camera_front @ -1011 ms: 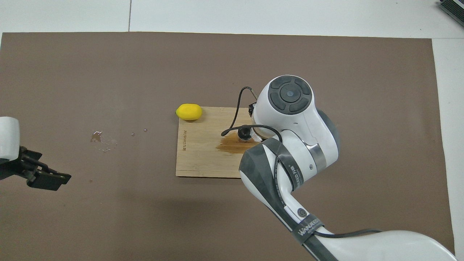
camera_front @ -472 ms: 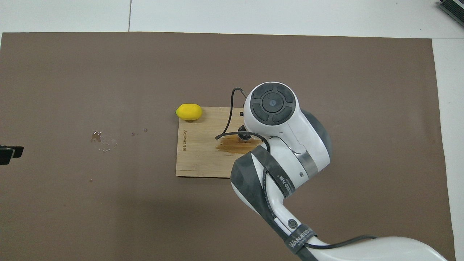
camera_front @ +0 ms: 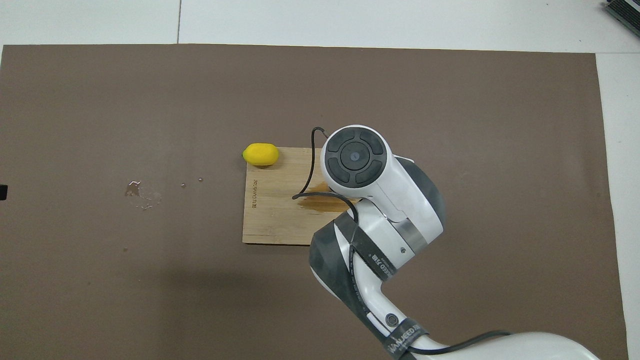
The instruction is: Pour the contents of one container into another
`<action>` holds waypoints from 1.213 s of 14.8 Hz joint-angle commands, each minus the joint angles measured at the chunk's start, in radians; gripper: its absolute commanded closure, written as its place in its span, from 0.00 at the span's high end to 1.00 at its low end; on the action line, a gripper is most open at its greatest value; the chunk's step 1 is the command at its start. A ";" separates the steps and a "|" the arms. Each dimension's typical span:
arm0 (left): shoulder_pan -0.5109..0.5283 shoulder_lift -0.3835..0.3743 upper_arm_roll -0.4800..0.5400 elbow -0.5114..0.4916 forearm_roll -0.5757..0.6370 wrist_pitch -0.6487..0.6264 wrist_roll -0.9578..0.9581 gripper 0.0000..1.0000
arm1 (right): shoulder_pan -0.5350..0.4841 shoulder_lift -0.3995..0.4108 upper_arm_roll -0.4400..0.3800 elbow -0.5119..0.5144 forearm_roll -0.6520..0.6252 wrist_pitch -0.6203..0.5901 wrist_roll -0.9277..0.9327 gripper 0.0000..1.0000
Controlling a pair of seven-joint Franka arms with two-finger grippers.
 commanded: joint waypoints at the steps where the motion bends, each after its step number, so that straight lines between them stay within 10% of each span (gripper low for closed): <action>1: 0.013 -0.004 -0.011 -0.005 0.019 0.008 -0.032 1.00 | -0.002 0.007 0.007 0.008 -0.046 0.000 0.037 0.00; 11: -0.035 0.235 -0.021 0.318 0.034 -0.202 -0.046 1.00 | 0.019 -0.001 0.007 0.001 -0.114 0.000 0.061 0.00; 18: -0.064 0.277 -0.010 0.366 0.028 -0.202 -0.230 1.00 | 0.005 0.004 0.010 0.001 -0.092 0.029 0.099 0.01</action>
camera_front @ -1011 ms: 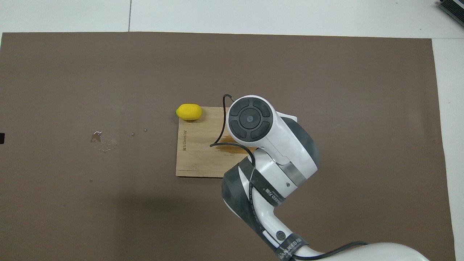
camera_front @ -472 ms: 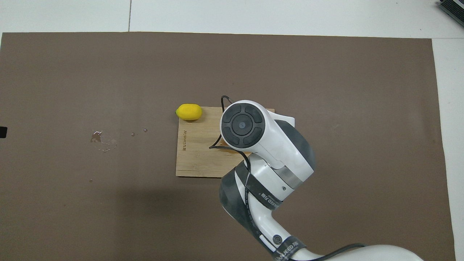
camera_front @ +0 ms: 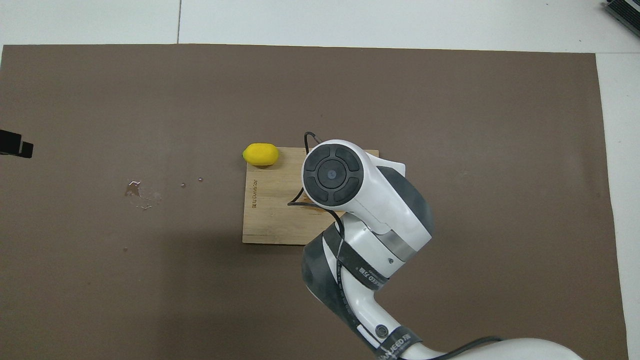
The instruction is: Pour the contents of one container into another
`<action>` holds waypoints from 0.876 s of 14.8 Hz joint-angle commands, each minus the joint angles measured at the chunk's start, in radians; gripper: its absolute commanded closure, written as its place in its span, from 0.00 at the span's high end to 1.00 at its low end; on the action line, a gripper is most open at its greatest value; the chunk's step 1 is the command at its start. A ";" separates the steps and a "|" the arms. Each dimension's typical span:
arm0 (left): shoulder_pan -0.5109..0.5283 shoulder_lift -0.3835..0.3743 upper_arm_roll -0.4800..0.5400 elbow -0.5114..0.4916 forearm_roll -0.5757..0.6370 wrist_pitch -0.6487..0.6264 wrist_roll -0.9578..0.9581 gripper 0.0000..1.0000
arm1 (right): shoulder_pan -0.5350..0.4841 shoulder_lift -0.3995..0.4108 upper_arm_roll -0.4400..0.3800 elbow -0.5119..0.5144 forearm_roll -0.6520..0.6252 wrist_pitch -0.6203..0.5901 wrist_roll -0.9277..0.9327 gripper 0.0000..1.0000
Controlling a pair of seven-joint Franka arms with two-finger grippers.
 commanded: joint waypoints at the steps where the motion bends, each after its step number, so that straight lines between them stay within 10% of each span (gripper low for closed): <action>1: -0.023 -0.017 0.014 -0.015 0.024 -0.008 -0.077 1.00 | -0.016 0.005 0.011 0.002 -0.002 0.027 0.052 0.01; 13: -0.054 -0.049 0.035 -0.087 0.015 0.066 -0.135 1.00 | -0.136 0.018 0.011 -0.003 0.288 0.036 -0.010 0.01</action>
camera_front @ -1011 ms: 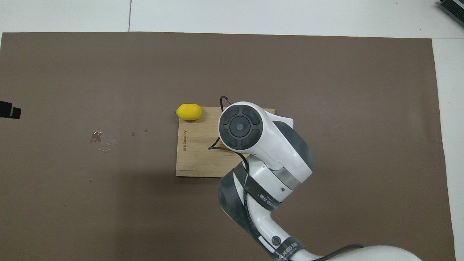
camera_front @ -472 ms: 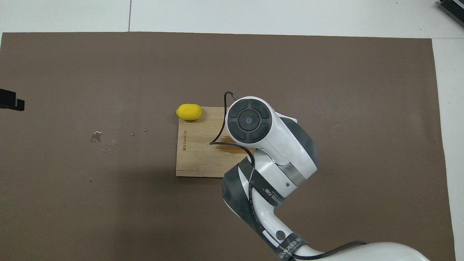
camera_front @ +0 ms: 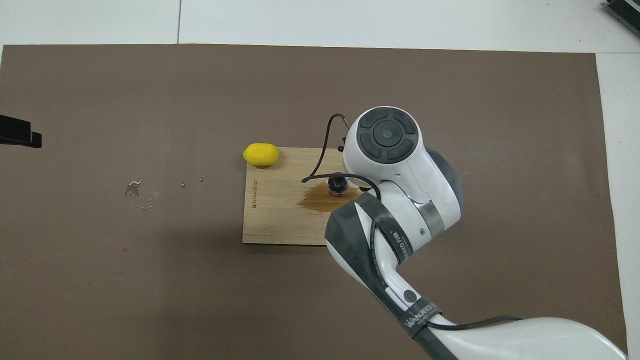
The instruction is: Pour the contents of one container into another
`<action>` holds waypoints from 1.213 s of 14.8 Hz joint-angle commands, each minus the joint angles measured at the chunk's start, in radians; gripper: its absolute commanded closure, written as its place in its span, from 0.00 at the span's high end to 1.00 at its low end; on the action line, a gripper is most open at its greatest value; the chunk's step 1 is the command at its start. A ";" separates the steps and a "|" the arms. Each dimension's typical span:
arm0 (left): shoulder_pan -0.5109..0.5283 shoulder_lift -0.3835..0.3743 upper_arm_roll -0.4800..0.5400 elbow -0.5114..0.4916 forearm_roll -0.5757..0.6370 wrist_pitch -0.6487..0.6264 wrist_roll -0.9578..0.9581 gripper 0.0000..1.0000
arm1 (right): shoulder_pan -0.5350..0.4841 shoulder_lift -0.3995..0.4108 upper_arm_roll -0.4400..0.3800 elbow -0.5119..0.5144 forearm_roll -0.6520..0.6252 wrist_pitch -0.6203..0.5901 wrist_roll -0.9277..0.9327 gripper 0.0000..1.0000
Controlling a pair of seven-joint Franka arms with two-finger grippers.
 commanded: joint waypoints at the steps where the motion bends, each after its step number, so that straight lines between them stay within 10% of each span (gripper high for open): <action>1: -0.022 -0.035 0.019 -0.046 0.014 0.004 -0.020 1.00 | -0.058 0.006 0.012 -0.015 0.081 0.021 -0.045 0.01; 18: -0.102 -0.045 0.088 -0.061 0.016 0.002 -0.060 1.00 | -0.601 -0.035 0.012 -0.348 0.702 0.050 -0.828 0.00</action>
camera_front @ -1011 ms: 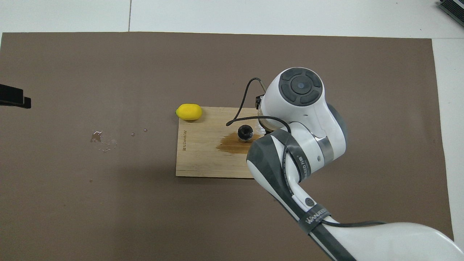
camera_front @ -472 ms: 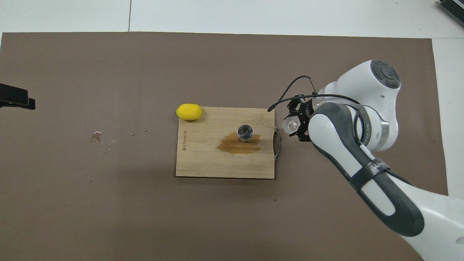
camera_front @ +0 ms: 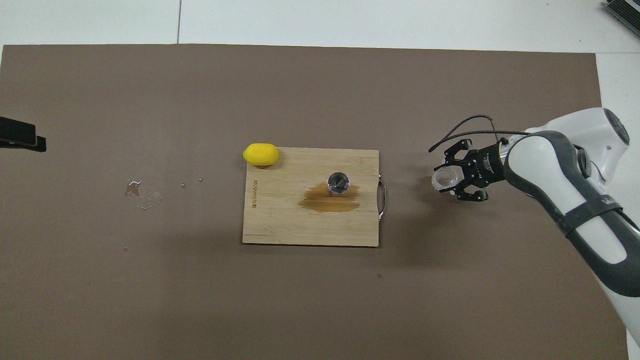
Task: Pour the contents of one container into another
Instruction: 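Carry the glass cup back and set it on the table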
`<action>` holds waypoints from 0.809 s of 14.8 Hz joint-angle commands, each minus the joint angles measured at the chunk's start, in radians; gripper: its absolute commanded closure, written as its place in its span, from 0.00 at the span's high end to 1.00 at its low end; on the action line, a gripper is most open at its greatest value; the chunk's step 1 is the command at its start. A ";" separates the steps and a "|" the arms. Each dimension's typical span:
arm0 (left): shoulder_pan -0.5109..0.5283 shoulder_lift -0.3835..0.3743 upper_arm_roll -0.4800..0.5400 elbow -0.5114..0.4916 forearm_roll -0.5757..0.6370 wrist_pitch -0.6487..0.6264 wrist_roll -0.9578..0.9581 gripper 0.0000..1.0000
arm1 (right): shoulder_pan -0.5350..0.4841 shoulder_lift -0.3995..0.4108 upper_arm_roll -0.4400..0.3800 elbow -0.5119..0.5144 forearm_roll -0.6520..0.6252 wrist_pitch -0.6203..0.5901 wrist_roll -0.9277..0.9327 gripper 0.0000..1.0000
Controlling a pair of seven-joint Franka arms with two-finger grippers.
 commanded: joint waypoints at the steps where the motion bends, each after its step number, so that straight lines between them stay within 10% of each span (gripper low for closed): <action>1: -0.021 -0.030 0.011 -0.034 0.016 0.003 -0.007 1.00 | -0.080 -0.014 0.015 -0.032 0.043 -0.030 -0.112 0.00; 8: -0.022 -0.030 0.011 -0.034 0.016 0.003 -0.005 1.00 | -0.185 0.014 0.014 -0.036 0.044 -0.059 -0.202 0.00; 9: -0.022 -0.030 0.011 -0.034 0.016 0.003 -0.005 1.00 | -0.190 0.014 0.014 -0.038 0.044 -0.061 -0.201 0.15; 10: -0.022 -0.030 0.013 -0.034 0.016 0.003 -0.005 1.00 | -0.196 0.012 0.012 -0.044 0.044 -0.050 -0.196 0.63; 12: -0.022 -0.030 0.013 -0.034 0.016 0.003 -0.005 1.00 | -0.200 0.008 0.009 -0.052 0.044 -0.044 -0.198 0.75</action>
